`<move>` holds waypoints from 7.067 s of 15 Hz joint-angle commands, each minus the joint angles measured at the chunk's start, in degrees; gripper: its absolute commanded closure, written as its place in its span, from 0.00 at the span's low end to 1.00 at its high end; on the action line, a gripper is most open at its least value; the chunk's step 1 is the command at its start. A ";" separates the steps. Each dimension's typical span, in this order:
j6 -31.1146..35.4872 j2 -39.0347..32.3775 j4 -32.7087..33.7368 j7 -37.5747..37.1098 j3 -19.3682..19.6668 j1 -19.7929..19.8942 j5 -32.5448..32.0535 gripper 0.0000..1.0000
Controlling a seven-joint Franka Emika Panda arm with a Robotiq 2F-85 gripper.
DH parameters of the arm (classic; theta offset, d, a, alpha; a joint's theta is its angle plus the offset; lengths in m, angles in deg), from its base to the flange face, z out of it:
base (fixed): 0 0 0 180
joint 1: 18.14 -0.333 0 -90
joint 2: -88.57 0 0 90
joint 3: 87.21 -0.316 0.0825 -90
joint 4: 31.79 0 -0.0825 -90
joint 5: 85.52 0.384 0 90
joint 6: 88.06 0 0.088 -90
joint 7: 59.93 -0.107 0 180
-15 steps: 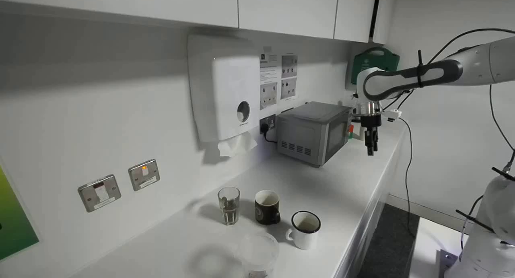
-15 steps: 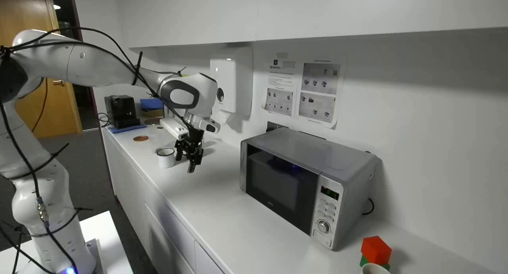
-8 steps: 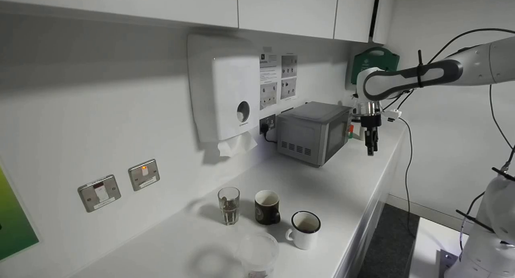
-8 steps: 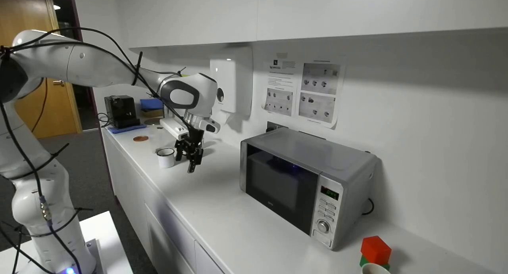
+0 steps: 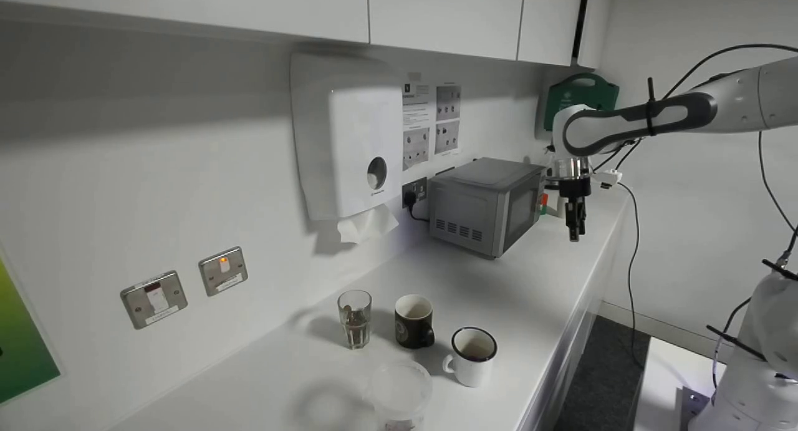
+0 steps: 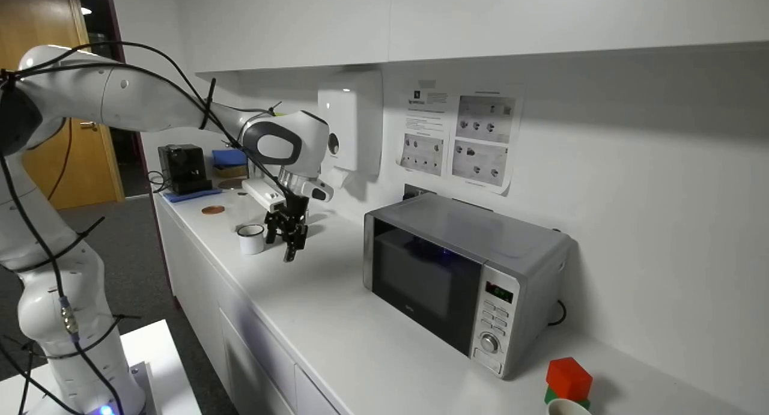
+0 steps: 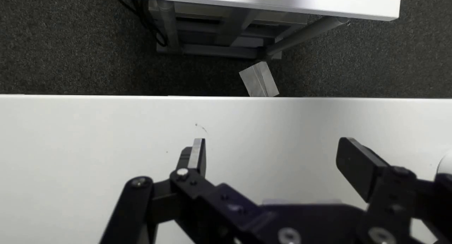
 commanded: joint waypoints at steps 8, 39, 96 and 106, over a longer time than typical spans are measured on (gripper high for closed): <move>10.48 1.99 -1.16 -7.13 -1.47 2.20 8.55 0.00; 11.52 1.15 -0.54 -19.01 -18.79 -6.44 2.98 0.00; 13.91 -30.44 30.82 -61.86 -32.06 -27.01 -0.07 0.00; 13.38 -37.97 38.62 -61.03 -30.21 -30.96 -0.97 0.00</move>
